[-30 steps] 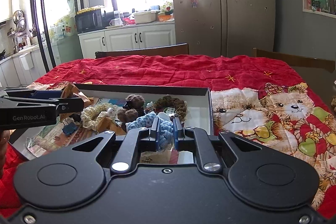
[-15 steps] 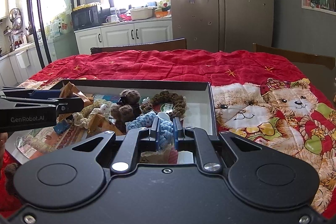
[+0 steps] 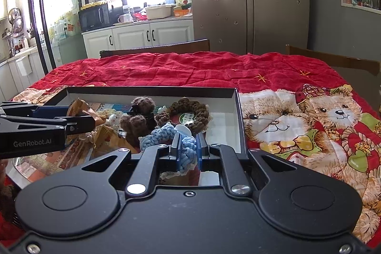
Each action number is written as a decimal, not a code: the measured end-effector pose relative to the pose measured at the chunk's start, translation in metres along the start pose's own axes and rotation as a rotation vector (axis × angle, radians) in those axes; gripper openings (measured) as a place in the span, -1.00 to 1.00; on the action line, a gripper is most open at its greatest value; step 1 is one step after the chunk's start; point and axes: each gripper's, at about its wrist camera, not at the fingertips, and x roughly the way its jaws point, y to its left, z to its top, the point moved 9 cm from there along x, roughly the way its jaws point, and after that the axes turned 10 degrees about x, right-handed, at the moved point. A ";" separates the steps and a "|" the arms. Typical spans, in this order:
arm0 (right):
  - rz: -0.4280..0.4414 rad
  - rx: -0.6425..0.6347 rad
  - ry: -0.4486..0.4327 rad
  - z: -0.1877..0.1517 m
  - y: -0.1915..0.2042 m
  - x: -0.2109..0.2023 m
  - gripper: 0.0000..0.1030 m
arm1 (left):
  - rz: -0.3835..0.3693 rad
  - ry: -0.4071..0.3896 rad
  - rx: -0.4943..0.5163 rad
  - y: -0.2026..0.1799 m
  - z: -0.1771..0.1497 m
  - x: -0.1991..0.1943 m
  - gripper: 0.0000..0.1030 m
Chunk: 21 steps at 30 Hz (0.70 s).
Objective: Organize objects
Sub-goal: 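Carry tan packet with left gripper while right gripper carries scrunchie over the box, then lower and release tan packet with left gripper while right gripper releases scrunchie into box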
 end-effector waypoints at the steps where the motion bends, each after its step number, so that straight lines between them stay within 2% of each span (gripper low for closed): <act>1: 0.000 -0.001 0.002 0.000 0.000 0.001 -0.76 | 0.001 0.001 0.000 0.000 0.000 0.000 0.01; 21: -0.014 -0.043 0.023 -0.007 0.003 0.007 -0.75 | 0.011 0.024 0.015 0.000 -0.005 0.002 0.04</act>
